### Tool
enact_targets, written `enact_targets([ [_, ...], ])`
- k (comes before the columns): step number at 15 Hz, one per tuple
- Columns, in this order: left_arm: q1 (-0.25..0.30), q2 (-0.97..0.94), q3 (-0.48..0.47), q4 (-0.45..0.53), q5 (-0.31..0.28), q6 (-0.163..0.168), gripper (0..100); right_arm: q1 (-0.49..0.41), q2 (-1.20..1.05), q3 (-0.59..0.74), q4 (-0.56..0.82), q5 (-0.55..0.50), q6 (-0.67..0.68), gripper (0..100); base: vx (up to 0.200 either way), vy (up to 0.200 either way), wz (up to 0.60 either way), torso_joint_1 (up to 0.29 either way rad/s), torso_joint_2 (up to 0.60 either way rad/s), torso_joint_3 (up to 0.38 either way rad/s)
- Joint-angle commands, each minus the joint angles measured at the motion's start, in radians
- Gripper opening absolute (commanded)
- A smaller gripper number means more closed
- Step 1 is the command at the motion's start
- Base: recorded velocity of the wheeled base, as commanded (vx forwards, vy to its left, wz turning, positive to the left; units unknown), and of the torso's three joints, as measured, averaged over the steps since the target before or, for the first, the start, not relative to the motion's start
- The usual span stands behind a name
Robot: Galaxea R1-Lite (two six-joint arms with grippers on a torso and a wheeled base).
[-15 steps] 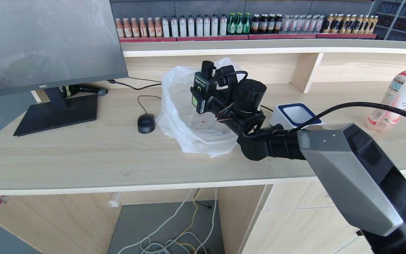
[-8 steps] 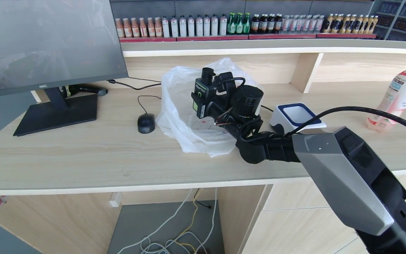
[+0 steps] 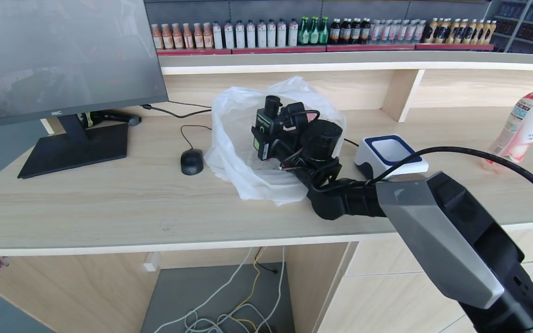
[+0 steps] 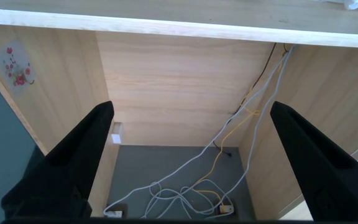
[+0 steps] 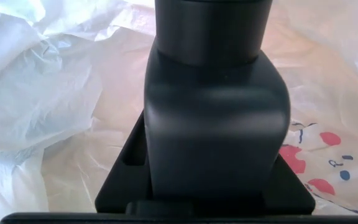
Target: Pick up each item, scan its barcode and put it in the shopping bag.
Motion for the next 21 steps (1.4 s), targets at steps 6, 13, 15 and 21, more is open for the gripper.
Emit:
enact_targets([
  [6, 0.0, 0.0, 0.0, 0.0, 0.0, 0.0, 100, -0.016, 0.037, 0.0, -0.012, 0.004, 0.001, 0, 0.0, 0.0, 0.0, 0.0, 0.0, 0.0],
  [13, 0.0, 0.0, 0.0, 0.0, 0.0, 0.0, 100, -0.021, 0.052, 0.0, -0.012, 0.005, 0.005, 0, 0.0, 0.0, 0.0, 0.0, 0.0, 0.0],
  [15, 0.0, 0.0, 0.0, 0.0, 0.0, 0.0, 100, -0.021, 0.054, 0.0, -0.012, 0.004, 0.007, 0, 0.0, 0.0, 0.0, 0.0, 0.0, 0.0],
  [21, 0.0, 0.0, 0.0, 0.0, 0.0, 0.0, 100, -0.021, 0.054, 0.0, -0.012, 0.004, 0.013, 100, 0.0, 0.0, 0.0, 0.0, 0.0, 0.0],
])
